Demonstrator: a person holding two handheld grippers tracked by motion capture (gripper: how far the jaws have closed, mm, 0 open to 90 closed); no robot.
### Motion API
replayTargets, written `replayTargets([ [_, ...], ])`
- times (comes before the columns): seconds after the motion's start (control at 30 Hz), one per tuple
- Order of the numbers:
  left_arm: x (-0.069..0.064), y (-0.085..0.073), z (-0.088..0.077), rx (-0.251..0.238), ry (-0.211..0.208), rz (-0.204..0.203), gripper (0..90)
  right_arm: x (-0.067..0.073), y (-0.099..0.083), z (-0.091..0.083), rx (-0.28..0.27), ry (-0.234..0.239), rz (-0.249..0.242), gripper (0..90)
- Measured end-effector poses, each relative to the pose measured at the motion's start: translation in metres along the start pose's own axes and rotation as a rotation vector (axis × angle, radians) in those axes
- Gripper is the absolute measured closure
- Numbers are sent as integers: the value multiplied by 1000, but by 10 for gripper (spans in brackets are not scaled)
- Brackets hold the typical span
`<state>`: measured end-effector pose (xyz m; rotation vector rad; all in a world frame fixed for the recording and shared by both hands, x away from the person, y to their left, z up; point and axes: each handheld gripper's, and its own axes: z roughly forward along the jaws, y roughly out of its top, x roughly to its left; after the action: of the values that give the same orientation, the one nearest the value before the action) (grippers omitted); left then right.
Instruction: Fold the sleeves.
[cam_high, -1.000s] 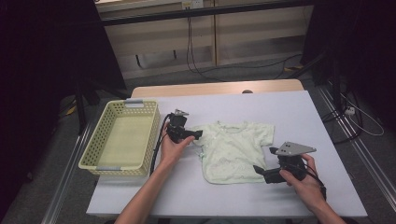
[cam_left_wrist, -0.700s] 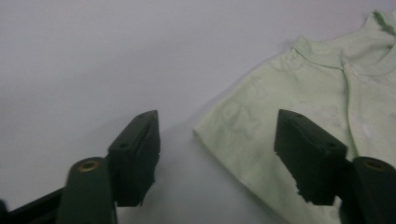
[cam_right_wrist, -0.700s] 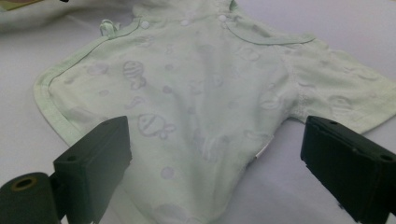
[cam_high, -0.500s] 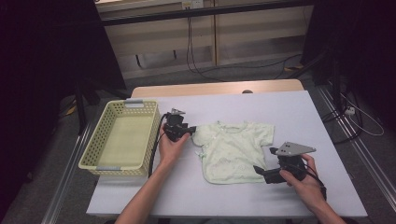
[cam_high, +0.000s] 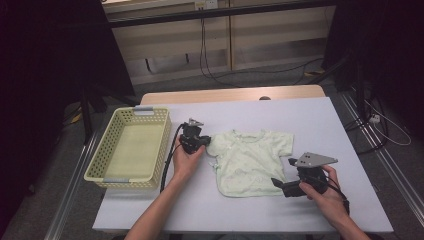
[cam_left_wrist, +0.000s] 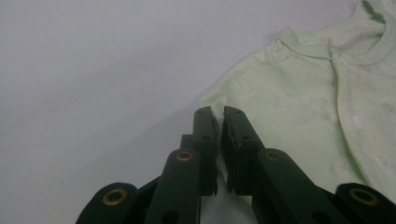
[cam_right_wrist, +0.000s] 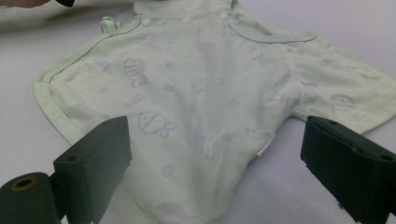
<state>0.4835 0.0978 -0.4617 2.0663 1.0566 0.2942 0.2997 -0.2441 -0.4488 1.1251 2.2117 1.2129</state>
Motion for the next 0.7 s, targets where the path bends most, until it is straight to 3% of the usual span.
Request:
replayTargets([
  [0.53, 6, -1, -10, -20, 15, -41, 882, -1, 0, -1, -4, -1, 4, 84],
  [0.7, 5, 2, -16, -40, -1, -25, 882, 0, 0, -1, -4, -1, 3, 84],
])
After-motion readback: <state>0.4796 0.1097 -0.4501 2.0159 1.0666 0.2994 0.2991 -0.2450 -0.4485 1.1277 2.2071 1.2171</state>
